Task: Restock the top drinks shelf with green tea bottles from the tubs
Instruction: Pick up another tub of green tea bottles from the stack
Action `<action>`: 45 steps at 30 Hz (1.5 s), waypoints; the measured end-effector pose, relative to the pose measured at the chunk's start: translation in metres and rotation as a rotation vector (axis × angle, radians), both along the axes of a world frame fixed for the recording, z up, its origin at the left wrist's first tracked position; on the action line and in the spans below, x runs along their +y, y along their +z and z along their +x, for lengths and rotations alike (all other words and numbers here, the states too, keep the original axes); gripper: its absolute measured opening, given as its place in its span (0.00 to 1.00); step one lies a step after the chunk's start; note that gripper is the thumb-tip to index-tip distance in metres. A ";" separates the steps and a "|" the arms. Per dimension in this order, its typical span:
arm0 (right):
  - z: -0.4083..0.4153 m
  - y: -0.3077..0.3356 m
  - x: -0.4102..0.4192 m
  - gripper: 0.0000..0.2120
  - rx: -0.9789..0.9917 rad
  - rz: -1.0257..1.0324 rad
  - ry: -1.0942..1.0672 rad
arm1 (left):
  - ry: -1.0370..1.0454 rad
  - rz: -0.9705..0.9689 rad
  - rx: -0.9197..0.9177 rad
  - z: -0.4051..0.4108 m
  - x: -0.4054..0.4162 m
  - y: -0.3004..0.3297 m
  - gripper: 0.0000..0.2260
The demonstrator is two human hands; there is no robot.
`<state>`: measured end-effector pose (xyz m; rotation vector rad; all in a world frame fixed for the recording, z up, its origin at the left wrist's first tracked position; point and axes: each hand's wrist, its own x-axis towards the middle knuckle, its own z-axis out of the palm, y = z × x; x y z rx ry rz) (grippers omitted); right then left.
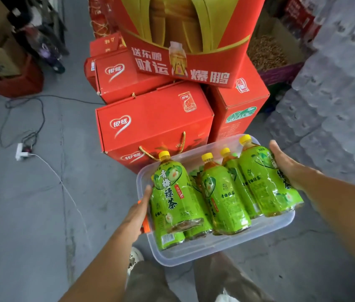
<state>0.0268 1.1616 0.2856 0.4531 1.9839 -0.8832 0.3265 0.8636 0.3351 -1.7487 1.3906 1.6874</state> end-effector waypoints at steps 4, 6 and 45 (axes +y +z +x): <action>0.003 -0.004 0.000 0.66 -0.001 0.037 -0.027 | -0.064 -0.038 0.056 0.005 0.002 0.005 0.38; 0.014 0.014 -0.010 0.66 0.026 0.058 -0.026 | -0.058 -0.021 0.070 0.007 0.001 0.005 0.41; 0.334 0.081 -0.368 0.67 0.149 0.067 0.262 | 0.267 -0.111 0.017 0.378 -0.271 0.021 0.67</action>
